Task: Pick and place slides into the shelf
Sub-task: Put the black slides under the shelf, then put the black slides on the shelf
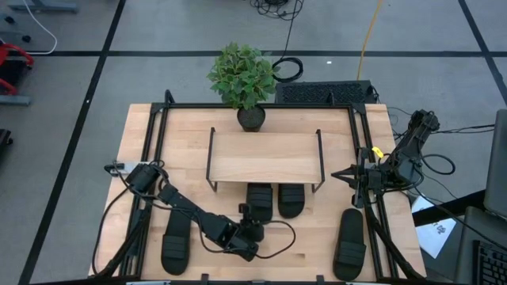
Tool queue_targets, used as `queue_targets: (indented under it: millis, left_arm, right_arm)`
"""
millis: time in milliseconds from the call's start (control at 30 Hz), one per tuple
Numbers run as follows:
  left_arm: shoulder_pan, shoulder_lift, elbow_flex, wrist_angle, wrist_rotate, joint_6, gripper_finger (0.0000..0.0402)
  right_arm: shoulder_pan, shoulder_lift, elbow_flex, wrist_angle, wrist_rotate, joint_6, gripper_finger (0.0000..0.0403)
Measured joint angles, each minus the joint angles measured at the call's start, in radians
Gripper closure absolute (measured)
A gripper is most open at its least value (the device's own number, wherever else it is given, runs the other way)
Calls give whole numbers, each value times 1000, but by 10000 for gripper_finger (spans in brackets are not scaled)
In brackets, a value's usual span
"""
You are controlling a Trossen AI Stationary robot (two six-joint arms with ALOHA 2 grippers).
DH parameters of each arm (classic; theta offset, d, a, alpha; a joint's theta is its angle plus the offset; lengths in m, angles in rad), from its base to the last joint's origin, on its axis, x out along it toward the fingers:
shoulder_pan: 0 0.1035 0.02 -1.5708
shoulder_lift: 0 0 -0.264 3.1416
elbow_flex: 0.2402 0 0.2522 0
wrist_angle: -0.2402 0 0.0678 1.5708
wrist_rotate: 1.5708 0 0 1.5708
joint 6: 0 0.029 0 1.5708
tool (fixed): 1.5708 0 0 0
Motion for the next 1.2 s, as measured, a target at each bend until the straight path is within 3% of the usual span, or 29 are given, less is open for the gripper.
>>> queue_targets:
  millis: [167,267,467,667,767,833,1033,1200]
  left_arm:
    - [-49,-54,0,-7,12,36,401]
    - [-95,-112,0,-26,-32,72,401]
    - [-192,-234,0,-58,-252,191,401]
    - [-227,-334,0,-169,-484,216,401]
    - [-209,-378,-46,-201,-581,204,401]
    - [-188,-424,-117,-190,-591,200,401]
    - [-123,-602,-355,122,-585,370,402]
    - [-122,-798,-599,553,-442,673,402]
  right_arm:
    - [0,0,0,0,0,0,403]
    - [0,0,0,0,0,0,403]
    - [0,0,0,0,0,0,403]
    - [0,0,0,2,-2,0,403]
    - [0,0,0,10,-61,-16,403]
    - [0,1,0,27,-110,-32,403]
    - [0,-2,0,63,-128,-36,403]
    - [0,-3,0,58,-129,-25,403]
